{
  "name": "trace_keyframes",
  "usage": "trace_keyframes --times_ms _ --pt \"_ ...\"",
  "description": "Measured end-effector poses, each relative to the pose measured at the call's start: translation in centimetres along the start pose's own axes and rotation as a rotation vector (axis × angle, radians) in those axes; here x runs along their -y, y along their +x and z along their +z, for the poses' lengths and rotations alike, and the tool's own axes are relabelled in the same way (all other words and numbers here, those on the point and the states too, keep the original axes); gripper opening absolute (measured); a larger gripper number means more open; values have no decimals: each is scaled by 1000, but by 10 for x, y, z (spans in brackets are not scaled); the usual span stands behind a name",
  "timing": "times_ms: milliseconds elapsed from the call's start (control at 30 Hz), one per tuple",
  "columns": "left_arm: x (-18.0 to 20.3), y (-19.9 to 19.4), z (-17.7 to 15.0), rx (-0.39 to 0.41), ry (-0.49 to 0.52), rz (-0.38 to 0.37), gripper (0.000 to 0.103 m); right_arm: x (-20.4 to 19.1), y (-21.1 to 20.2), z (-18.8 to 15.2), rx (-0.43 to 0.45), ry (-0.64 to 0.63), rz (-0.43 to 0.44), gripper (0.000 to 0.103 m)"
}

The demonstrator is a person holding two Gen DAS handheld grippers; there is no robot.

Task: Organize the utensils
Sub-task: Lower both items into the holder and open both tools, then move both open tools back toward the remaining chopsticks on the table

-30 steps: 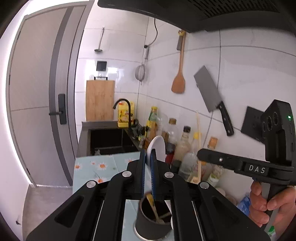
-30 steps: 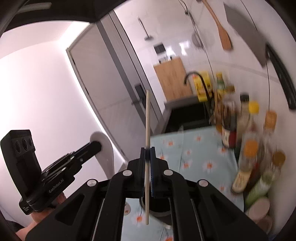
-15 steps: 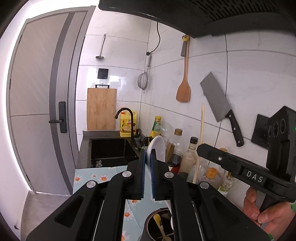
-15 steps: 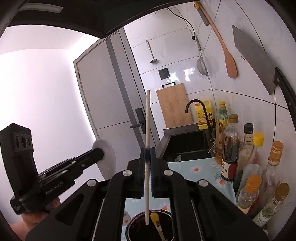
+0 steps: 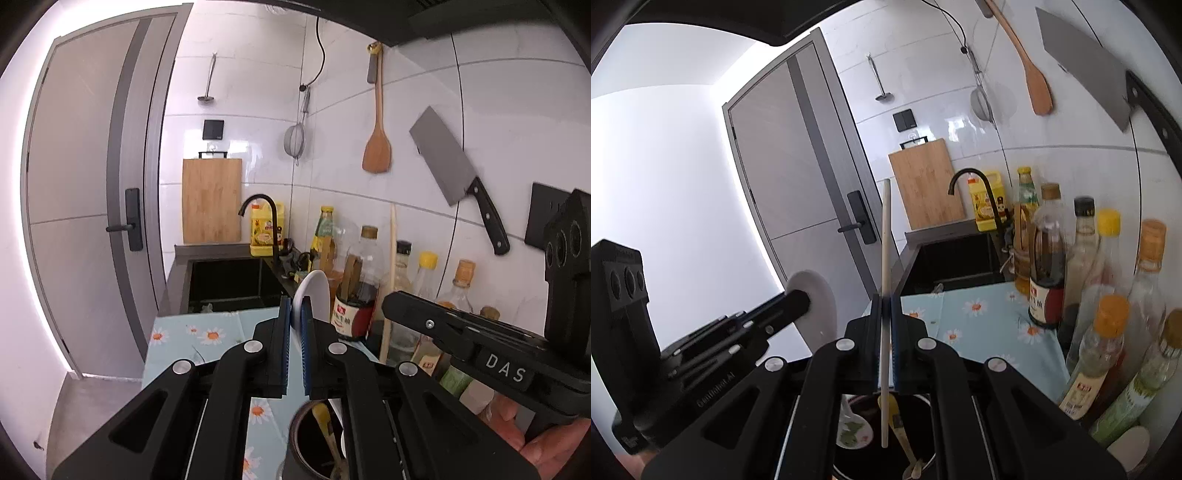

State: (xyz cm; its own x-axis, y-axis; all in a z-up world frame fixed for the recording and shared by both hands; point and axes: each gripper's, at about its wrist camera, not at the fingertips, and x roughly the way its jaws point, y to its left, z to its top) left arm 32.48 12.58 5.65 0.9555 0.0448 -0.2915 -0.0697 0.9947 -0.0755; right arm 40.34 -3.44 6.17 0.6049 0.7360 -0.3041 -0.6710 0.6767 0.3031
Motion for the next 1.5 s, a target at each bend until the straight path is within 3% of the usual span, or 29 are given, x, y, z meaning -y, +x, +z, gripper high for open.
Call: trace_keyframes --times_ms 433,633,733,1167,1233,1500 --pt "14 11 -36 -80 21 -12 5 7 9 -27 -78 41 -7 6" --pt "13 8 -43 -124 -21 -43 9 8 7 -31 -106 79 8 6" --pt "13 5 -45 -135 -26 -48 12 7 5 -30 -110 86 9 11" --pt "14 -12 -37 -132 -51 -57 15 -5 -30 -18 -63 81 6 13" --pt "16 -17 -36 -129 -51 -62 19 -7 -36 -16 -62 80 3 15" --pt "22 -49 -29 -127 -58 -97 20 -21 -66 -15 -59 71 -7 17"
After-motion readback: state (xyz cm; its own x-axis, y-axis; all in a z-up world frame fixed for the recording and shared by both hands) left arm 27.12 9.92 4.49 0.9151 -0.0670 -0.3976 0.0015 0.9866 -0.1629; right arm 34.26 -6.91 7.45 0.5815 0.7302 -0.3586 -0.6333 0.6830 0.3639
